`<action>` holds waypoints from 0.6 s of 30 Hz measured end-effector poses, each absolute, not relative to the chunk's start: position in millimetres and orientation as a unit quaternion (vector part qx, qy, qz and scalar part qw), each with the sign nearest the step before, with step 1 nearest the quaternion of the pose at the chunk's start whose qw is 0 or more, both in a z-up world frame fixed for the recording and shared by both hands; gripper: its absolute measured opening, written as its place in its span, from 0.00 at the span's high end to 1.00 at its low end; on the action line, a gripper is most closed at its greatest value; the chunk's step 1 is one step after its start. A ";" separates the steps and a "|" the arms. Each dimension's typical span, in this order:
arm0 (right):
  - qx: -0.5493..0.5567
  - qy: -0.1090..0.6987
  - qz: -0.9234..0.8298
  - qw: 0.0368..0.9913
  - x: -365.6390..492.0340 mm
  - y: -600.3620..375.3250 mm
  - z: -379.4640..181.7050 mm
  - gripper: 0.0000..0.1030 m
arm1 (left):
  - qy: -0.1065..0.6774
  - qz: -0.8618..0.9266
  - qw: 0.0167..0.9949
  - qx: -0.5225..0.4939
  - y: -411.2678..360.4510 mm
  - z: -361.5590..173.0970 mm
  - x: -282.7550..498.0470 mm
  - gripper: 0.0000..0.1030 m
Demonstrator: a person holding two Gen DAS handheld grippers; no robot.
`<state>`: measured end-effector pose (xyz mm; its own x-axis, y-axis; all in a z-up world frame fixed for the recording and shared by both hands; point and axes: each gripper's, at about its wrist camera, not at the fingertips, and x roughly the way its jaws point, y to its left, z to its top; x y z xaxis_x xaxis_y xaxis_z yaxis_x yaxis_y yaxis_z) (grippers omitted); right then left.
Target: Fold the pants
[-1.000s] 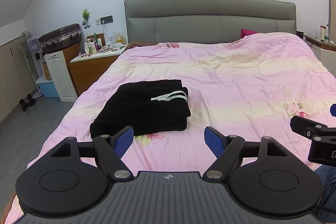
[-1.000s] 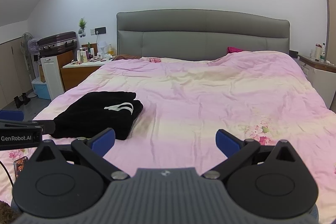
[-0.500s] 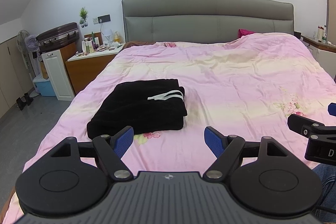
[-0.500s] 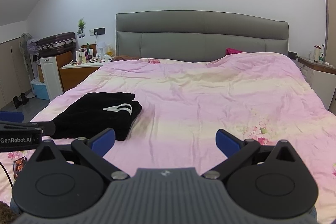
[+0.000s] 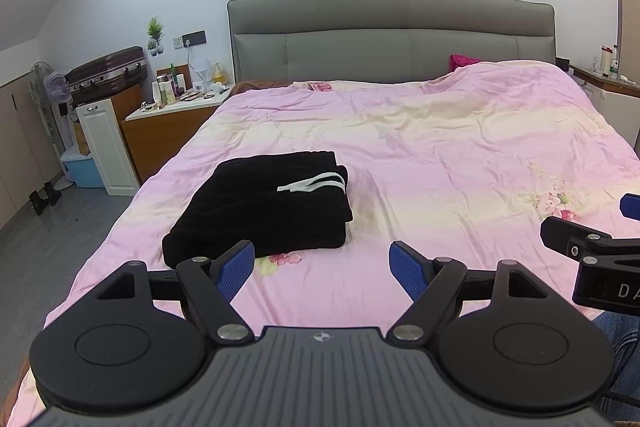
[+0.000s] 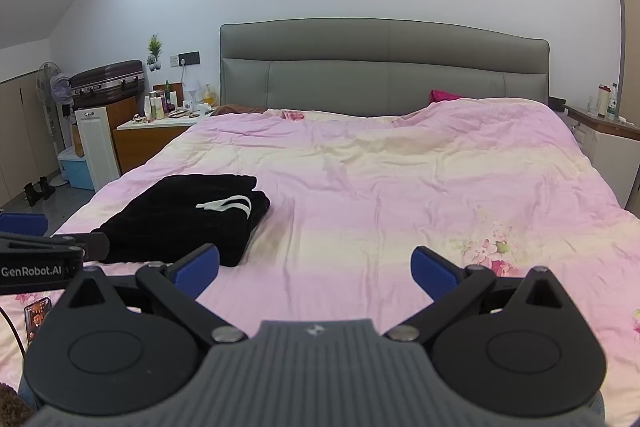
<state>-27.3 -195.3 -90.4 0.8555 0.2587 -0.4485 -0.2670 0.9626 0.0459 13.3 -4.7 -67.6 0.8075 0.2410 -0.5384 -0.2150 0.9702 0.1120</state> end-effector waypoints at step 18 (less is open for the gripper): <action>-0.006 0.236 0.136 0.962 -25.5 -197.2 -90.8 0.05 | 0.283 0.105 0.953 0.031 -5.3 -68.3 12.2 0.13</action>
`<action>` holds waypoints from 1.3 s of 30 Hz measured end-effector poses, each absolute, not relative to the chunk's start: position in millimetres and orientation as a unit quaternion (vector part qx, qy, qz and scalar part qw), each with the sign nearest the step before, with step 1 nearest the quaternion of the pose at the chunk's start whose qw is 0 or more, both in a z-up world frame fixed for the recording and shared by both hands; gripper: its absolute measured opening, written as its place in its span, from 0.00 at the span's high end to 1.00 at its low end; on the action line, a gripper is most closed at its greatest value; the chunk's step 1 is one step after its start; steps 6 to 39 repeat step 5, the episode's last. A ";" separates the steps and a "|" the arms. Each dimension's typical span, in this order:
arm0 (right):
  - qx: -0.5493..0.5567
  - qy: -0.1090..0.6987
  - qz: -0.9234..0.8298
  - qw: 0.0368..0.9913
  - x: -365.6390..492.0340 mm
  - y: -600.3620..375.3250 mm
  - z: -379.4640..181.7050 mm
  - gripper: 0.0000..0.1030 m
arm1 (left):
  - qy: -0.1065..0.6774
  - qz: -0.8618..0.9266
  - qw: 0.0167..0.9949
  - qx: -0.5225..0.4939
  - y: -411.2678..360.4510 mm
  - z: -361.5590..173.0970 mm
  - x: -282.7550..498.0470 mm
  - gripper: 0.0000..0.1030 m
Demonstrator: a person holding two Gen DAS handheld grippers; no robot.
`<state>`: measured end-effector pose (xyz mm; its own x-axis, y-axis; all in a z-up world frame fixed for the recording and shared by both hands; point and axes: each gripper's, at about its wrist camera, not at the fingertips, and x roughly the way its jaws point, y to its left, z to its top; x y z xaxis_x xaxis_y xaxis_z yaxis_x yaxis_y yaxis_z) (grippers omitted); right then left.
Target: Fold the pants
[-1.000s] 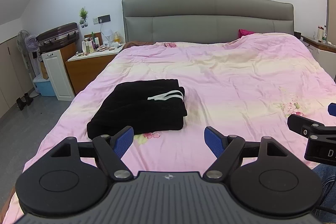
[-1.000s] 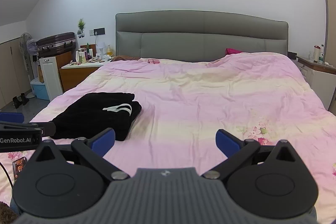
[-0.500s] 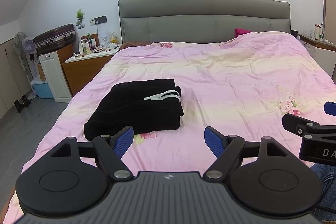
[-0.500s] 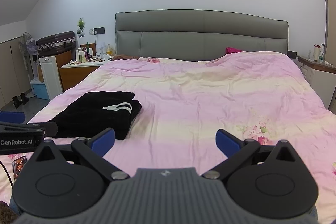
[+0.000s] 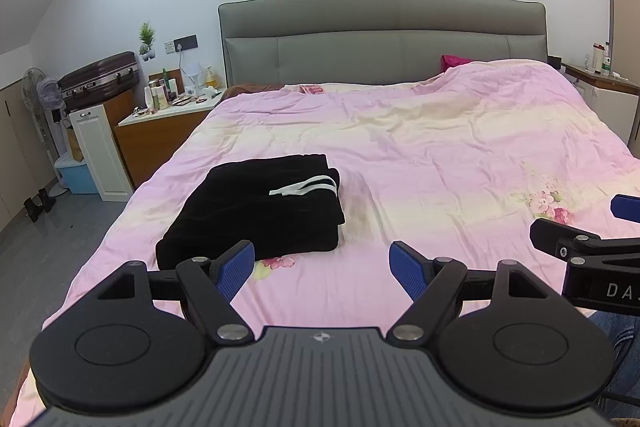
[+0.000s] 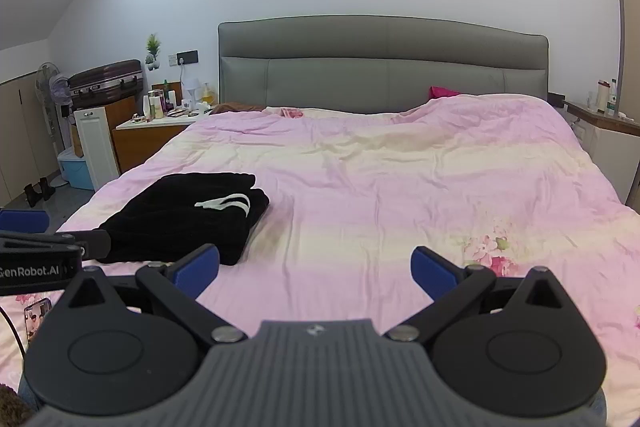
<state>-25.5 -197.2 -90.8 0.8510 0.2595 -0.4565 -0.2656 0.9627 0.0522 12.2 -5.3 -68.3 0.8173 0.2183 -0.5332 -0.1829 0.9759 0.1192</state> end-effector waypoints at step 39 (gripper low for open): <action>-0.005 0.239 0.136 0.961 -24.6 -197.9 -92.2 0.05 | 0.283 0.107 0.953 0.031 -5.3 -67.5 12.9 0.13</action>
